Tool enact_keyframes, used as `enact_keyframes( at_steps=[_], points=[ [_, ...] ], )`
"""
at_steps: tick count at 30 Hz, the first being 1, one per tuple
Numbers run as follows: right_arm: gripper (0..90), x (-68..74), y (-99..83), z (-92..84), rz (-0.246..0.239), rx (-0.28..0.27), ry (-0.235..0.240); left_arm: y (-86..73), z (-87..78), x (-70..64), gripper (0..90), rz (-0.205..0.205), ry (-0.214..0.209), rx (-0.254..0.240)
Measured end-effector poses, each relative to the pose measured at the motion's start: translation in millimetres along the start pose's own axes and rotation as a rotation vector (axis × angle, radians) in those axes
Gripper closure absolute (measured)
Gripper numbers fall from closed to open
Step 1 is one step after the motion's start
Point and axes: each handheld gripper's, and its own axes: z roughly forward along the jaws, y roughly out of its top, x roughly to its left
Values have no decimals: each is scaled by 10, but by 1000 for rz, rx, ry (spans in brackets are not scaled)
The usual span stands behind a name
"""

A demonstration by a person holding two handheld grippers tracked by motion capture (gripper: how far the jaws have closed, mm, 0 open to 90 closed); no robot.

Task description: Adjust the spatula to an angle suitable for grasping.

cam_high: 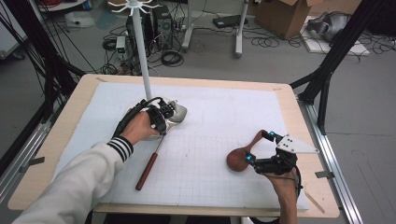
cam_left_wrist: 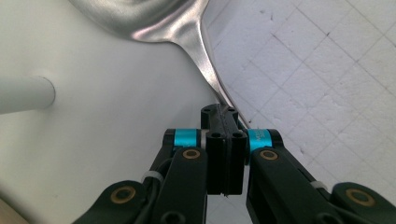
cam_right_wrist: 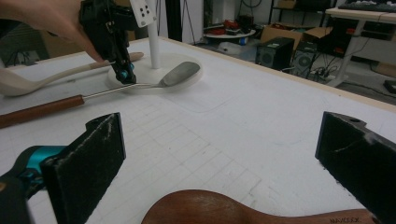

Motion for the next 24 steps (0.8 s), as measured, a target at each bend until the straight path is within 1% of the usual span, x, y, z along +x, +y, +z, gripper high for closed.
enact_keyframes(
  at_steps=[2, 4, 5, 6, 7, 9, 11, 12, 14, 15, 18, 19, 23, 24],
  points=[
    [5, -1, 1, 4, -5, -3, 2, -5, -3, -7, 896, 5, 1, 3],
    [5, -1, 1, 5, -6, -3, 3, -10, -5, -14, 896, -2, -4, 7],
    [5, 5, 1, 4, 0, 0, 5, -12, -6, -12, 896, 2, -2, 13],
    [5, 4, 1, 4, -3, 1, 4, -14, -5, -12, 896, 2, 2, 16],
    [5, 7, 2, 3, -1, 2, 4, -21, -2, -16, 896, -12, 1, 17],
    [5, 8, 1, 5, -3, 1, 4, -32, 0, -5, 896, -16, 0, 23],
    [5, 6, 1, 8, -5, 0, 3, -42, 14, 0, 897, -31, -21, 32],
    [5, 8, 1, 10, -4, 0, 3, -46, 28, -7, 897, -37, -16, 36],
    [5, 7, 2, 13, -9, 0, 4, -53, 45, 2, 896, -31, -16, 37],
    [5, 8, 3, 12, -10, 1, 3, -56, 46, 4, 896, -36, -17, 29],
    [5, 7, 2, 5, -3, 1, 5, -56, 30, -3, 897, -24, -19, 13],
    [5, 6, 2, 5, -2, 1, 3, -52, 25, -2, 896, -17, -17, 11],
    [5, 13, 2, 18, -7, 5, 5, -49, 32, -17, 897, -19, -22, 10],
    [5, 14, 2, 21, -11, 4, 5, -44, 30, -22, 897, -13, -24, 11]
  ],
)
